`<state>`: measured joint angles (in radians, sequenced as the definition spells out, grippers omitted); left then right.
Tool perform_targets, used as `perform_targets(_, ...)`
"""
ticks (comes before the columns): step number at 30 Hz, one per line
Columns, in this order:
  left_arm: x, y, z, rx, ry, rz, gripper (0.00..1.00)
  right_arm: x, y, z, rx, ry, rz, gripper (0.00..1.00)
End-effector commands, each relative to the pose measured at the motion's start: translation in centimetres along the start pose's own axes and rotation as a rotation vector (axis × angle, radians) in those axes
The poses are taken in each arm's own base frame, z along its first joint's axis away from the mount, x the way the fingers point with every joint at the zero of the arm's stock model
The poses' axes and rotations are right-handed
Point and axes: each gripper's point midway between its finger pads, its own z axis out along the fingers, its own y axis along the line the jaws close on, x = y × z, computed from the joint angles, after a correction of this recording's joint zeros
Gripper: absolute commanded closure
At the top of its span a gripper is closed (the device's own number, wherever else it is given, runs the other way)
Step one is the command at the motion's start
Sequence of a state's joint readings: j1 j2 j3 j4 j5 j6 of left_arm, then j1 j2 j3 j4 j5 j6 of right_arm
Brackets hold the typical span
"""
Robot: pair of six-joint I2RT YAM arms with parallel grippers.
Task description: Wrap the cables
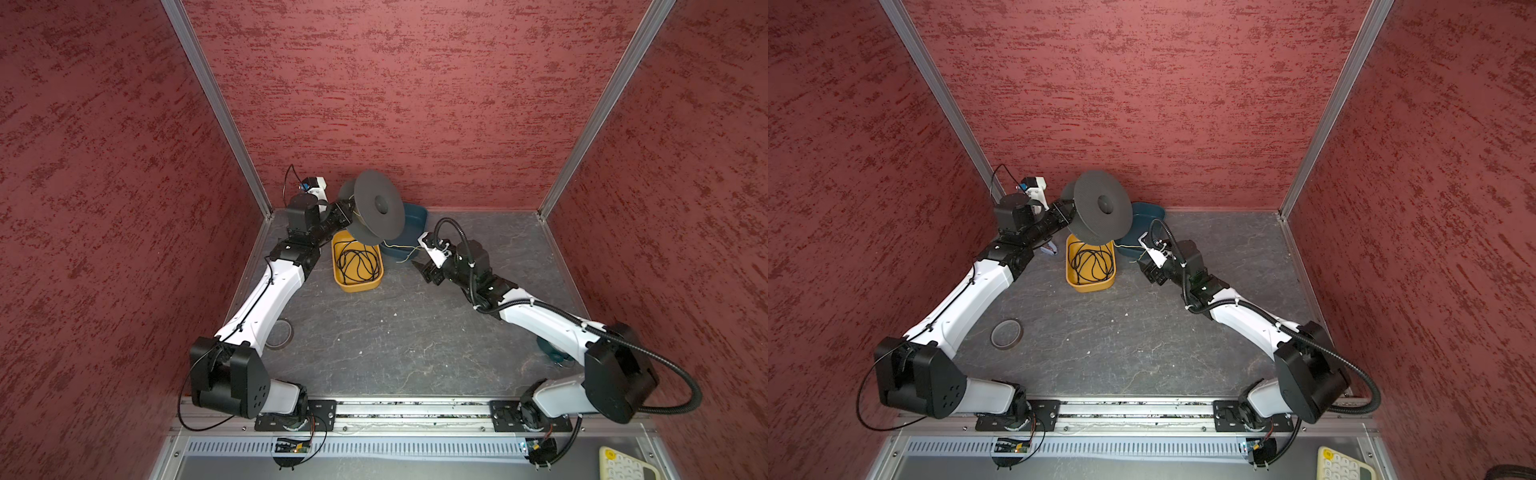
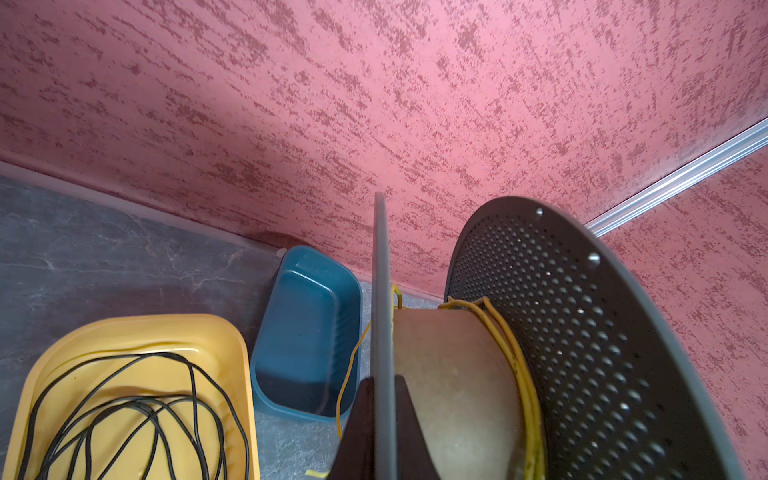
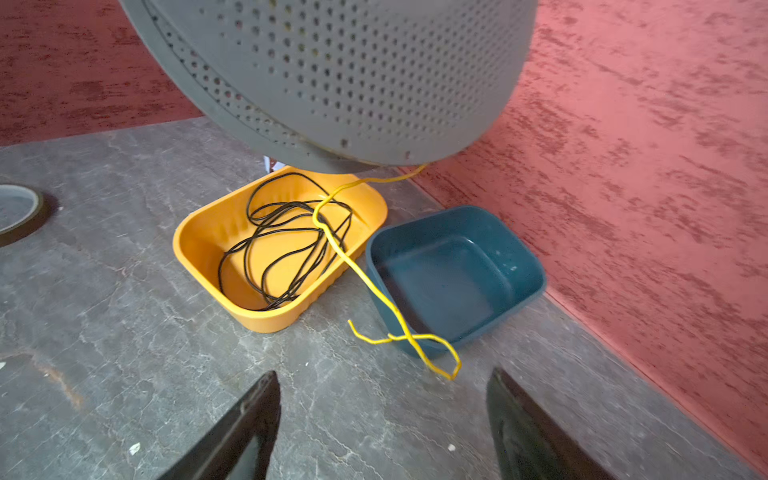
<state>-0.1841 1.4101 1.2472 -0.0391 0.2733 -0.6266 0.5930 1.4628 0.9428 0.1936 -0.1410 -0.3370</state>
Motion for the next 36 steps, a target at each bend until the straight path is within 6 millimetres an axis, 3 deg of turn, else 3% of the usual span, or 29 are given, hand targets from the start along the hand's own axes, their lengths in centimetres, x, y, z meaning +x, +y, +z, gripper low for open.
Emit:
perform_targets(1,-2.8,-3.0,-0.6,0.092,-0.063,0.007,1.0,-2.3,0.9,1.0,-0.066,-0.081,-0.073,0.22)
perform_targets(11,-2.3,-3.2,-0.4,0.108,-0.041,-0.003,1.0,-2.1,-0.1,4.2,-0.038,-0.058,-0.143,0.25)
perform_targets(23,-2.2,-3.2,-0.4,0.11,-0.038,-0.003,1.0,-0.9,0.8,6.6,-0.085,-0.045,-0.146,0.58)
perform_targets(25,-2.1,-3.0,-0.1,0.106,-0.034,-0.003,1.0,-0.9,1.2,6.7,-0.085,-0.044,-0.144,0.67)
perform_targets(31,-2.3,-2.1,0.9,0.063,-0.023,0.004,1.0,-1.2,3.2,5.8,-0.05,-0.067,-0.173,0.97)
perform_targets(36,-2.9,-0.2,1.9,-0.049,-0.058,0.062,1.0,-1.9,4.9,4.0,-0.038,-0.084,-0.185,1.0)
